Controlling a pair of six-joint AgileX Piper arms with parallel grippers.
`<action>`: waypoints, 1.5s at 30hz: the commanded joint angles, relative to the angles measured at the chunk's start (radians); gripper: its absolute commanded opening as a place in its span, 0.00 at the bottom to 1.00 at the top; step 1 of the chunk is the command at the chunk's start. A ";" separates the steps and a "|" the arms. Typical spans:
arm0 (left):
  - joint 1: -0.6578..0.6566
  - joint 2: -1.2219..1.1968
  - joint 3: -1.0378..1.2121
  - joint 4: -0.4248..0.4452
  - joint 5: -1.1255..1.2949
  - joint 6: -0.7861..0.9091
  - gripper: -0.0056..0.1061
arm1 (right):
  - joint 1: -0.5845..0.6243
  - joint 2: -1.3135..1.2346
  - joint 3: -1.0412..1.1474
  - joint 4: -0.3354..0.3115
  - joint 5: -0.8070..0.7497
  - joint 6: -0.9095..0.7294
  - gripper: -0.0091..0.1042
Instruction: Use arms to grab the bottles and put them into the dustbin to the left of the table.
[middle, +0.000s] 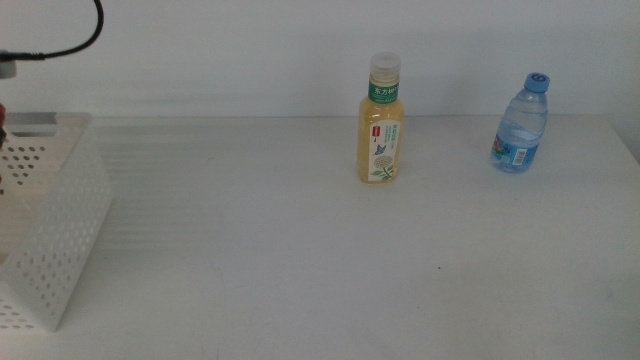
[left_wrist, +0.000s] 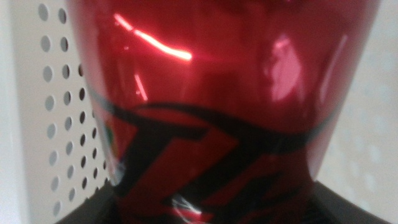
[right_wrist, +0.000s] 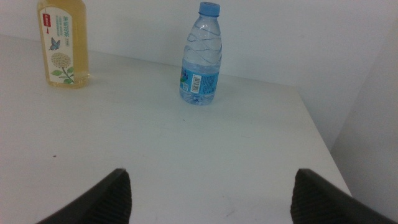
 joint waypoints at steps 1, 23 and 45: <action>0.004 -0.029 -0.039 0.012 -0.052 -0.005 0.01 | -0.006 -0.027 -0.008 -0.007 -0.078 -0.012 0.67; 0.004 0.173 -0.038 0.034 -0.069 -0.016 0.01 | -0.006 -0.027 -0.008 -0.007 -0.078 -0.012 0.67; 0.002 0.227 -0.044 -0.018 -0.047 0.019 0.86 | -0.006 -0.027 -0.008 -0.007 -0.078 -0.012 0.67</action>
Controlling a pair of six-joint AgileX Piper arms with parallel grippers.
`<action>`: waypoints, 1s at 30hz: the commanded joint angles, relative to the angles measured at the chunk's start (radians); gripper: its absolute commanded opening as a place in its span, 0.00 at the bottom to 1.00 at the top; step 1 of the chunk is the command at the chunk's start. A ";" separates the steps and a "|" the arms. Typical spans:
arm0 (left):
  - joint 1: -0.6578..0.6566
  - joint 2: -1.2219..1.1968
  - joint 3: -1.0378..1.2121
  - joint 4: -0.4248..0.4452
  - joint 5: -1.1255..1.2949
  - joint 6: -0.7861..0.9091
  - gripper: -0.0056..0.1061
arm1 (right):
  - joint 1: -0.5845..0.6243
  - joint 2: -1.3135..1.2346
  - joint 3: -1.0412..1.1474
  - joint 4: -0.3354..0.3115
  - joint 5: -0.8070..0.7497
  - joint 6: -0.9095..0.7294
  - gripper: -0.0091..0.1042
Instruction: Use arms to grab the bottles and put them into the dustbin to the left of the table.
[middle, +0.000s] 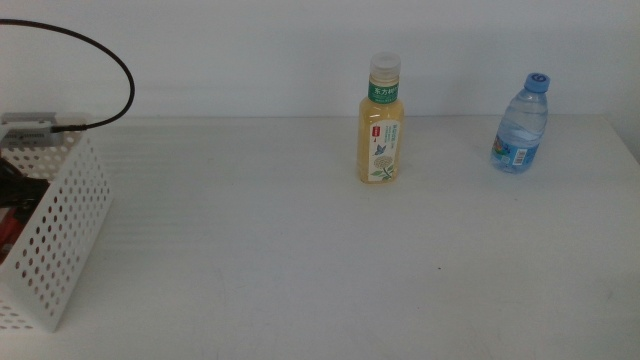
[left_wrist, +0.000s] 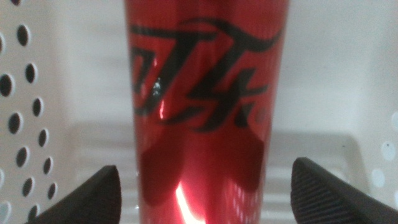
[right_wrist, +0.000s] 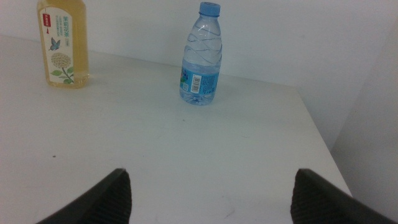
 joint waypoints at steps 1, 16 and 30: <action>-0.001 -0.064 -0.040 -0.003 0.033 -0.005 0.86 | -0.006 -0.027 -0.008 -0.007 -0.078 -0.012 0.67; -0.148 -0.363 -0.109 0.080 0.106 -0.186 0.82 | -0.006 -0.027 -0.008 -0.007 -0.078 -0.012 0.67; -0.577 -0.539 -0.109 0.244 0.087 -0.489 0.54 | -0.006 -0.027 -0.008 -0.007 -0.078 -0.012 0.67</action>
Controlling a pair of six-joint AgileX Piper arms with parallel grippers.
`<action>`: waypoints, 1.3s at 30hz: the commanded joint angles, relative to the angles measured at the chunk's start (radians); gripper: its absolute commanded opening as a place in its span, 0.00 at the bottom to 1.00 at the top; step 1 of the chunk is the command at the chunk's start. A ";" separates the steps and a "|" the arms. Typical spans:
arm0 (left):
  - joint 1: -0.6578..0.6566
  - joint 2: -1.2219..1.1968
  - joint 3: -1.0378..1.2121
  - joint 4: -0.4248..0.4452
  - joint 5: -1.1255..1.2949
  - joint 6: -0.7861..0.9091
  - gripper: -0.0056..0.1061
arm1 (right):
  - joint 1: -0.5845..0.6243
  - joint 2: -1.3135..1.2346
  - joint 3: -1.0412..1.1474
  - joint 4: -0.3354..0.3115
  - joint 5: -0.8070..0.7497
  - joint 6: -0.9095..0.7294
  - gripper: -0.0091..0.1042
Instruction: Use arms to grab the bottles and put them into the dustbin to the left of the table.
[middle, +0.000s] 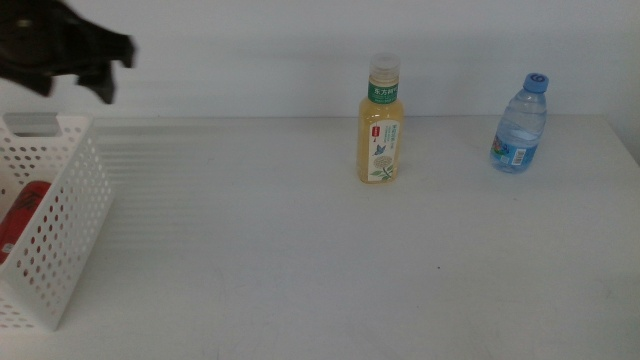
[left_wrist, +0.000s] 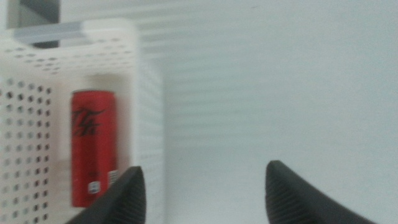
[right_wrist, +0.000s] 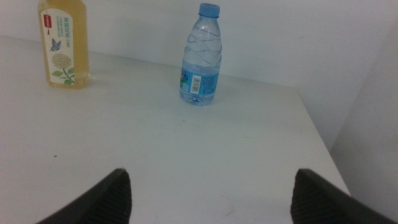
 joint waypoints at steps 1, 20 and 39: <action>-0.073 -0.048 -0.030 0.059 0.001 -0.087 0.52 | -0.006 -0.027 -0.008 -0.007 -0.078 -0.012 0.67; -0.458 -0.044 0.084 0.150 -0.213 -0.204 0.86 | -0.006 -0.027 -0.008 -0.007 -0.078 -0.012 0.67; -0.655 -0.047 0.312 0.185 -0.888 -0.491 0.85 | -0.006 -0.027 -0.008 -0.007 -0.078 -0.012 0.67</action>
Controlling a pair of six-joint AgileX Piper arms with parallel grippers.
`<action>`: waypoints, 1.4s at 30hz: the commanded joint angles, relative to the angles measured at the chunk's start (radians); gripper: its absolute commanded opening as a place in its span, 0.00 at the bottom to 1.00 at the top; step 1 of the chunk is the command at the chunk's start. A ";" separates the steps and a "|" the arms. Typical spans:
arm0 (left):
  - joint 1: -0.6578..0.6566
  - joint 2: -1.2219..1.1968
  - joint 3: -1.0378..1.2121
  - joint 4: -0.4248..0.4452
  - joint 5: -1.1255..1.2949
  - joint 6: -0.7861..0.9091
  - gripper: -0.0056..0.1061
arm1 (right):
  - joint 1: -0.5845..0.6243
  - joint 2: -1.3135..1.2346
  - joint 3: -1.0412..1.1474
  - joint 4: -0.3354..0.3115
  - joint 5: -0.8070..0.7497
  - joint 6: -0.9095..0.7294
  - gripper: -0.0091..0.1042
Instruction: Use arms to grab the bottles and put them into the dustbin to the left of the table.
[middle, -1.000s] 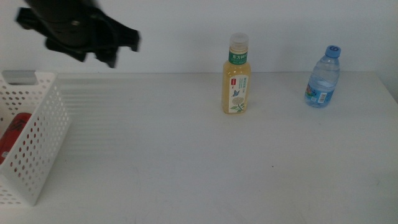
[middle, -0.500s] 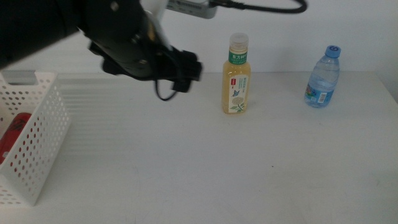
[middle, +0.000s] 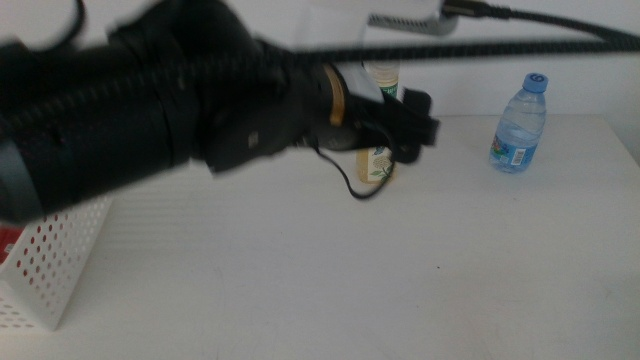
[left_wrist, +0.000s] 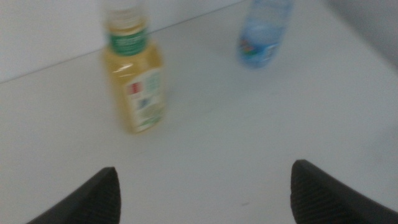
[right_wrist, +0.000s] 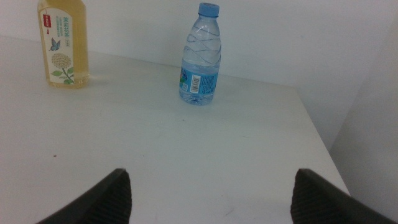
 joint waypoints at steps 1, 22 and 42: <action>-0.006 -0.043 0.042 -0.051 -0.206 -0.007 0.85 | -0.006 -0.027 -0.008 -0.007 -0.078 -0.012 0.67; -0.209 -0.072 0.530 -1.039 -1.273 1.190 0.27 | -0.006 -0.027 -0.008 -0.007 -0.078 -0.012 0.67; -0.202 -0.069 0.533 -1.427 -1.260 1.391 0.17 | -0.006 -0.027 -0.008 -0.007 -0.078 -0.012 0.67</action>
